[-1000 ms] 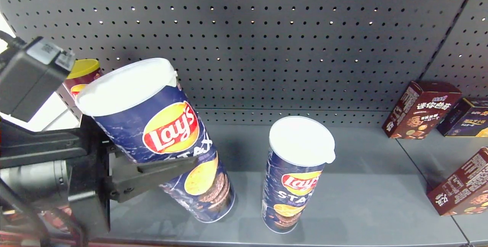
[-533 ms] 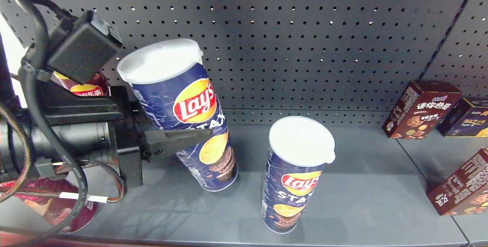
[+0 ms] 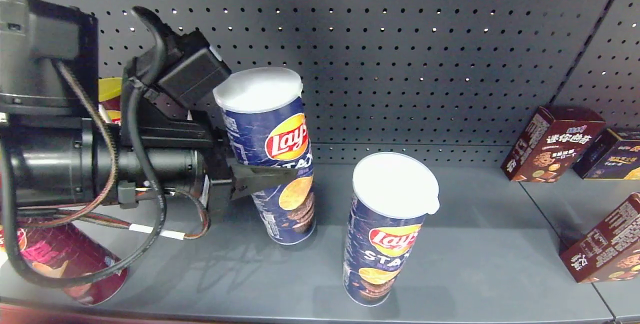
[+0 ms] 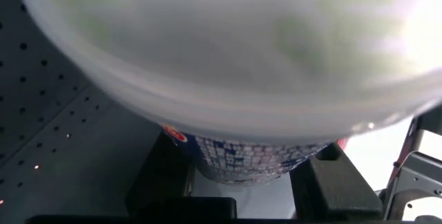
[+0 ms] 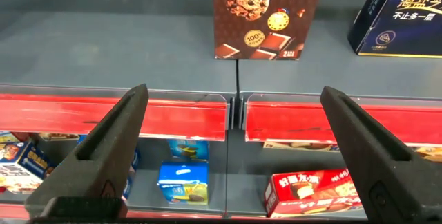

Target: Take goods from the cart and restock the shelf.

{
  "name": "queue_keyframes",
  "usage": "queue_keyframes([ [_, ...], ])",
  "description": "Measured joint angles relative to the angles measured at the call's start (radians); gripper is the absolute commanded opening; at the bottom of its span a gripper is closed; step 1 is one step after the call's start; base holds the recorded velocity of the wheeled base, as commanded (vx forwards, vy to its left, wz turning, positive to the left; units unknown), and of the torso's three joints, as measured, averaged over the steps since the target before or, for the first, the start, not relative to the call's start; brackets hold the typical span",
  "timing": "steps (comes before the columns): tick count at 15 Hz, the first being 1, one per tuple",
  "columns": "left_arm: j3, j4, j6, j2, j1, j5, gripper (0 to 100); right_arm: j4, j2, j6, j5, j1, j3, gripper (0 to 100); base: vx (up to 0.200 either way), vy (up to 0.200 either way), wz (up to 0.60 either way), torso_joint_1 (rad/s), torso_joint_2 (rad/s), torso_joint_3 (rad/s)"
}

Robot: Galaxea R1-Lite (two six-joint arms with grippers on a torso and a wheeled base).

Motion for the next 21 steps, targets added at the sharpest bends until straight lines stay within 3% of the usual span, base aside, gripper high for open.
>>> queue_keyframes([
  [3, -0.028, -0.007, 0.018, 0.061, 0.002, 0.000, 0, 0.000, 0.000, 0.000, 0.000, 0.000, 0.000, 100, 0.000, 0.000, 0.00, 0.000, 0.00, 0.000],
  [7, -0.040, -0.136, 0.014, 0.139, 0.006, -0.001, 0, 0.000, 0.000, 0.000, 0.000, 0.000, 0.000, 100, 0.000, 0.000, 0.00, 0.000, 0.00, 0.000],
  [15, -0.196, -0.150, 0.016, 0.295, 0.004, -0.002, 0, 0.000, 0.000, 0.000, 0.000, 0.000, 0.000, 100, 0.000, 0.000, 0.00, 0.000, 0.00, 0.000],
  [21, -0.253, -0.150, 0.017, 0.365, 0.000, -0.004, 0, 0.000, 0.000, 0.000, 0.000, 0.000, 0.000, 100, 0.000, 0.000, 0.00, 0.000, 0.00, 0.000],
])
